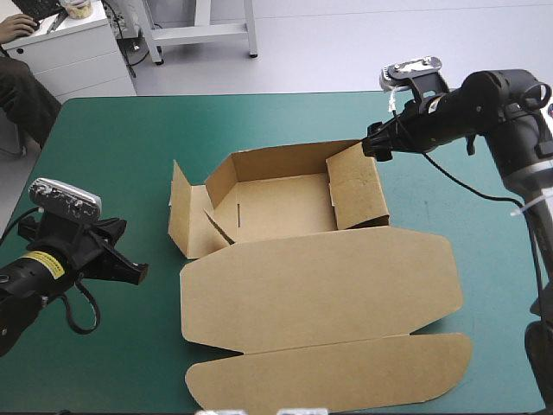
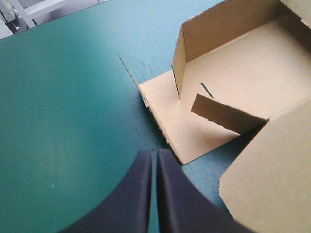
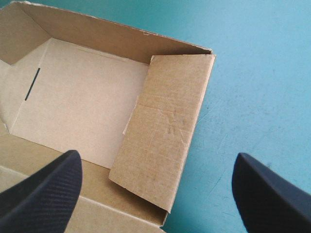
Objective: Fold the box
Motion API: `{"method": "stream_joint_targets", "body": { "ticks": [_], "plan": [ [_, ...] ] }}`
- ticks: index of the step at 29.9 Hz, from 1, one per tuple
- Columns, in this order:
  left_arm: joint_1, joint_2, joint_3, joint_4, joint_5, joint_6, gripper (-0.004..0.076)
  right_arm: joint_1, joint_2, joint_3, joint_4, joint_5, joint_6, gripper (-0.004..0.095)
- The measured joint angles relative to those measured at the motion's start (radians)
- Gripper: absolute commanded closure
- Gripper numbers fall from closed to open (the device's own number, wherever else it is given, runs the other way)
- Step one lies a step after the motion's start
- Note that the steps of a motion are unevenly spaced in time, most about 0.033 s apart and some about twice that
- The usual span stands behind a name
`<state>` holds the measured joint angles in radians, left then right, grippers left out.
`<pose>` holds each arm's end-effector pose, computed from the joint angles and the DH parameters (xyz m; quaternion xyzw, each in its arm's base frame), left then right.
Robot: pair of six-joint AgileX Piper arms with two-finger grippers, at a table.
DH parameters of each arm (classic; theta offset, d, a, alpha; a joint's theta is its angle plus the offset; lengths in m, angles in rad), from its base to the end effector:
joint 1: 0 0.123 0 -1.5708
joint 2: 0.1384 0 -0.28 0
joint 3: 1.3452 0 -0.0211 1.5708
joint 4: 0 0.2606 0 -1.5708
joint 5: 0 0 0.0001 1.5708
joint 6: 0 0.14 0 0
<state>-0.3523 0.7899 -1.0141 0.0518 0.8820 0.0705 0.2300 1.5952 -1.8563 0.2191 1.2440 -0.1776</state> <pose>0.1817 -0.0608 0.3715 0.1888 0.8567 -0.0421 0.4782 0.3532 0.1123 0.4017 -0.1910 0.9183 0.1179 0.3262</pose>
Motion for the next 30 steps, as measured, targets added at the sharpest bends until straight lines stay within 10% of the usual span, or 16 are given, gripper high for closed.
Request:
{"method": "stream_joint_targets", "body": {
  "ticks": [22,30],
  "plan": [
    [0.0,0.0,0.0,0.0,0.031,0.0,0.0708,-0.001,0.328,0.002,-0.068,-0.006,0.056,0.0154],
    [0.0,0.0,0.0,0.0,0.031,0.0,0.0708,-0.001,0.411,0.003,-0.032,-0.02,0.056,0.0402]
  ]
}}
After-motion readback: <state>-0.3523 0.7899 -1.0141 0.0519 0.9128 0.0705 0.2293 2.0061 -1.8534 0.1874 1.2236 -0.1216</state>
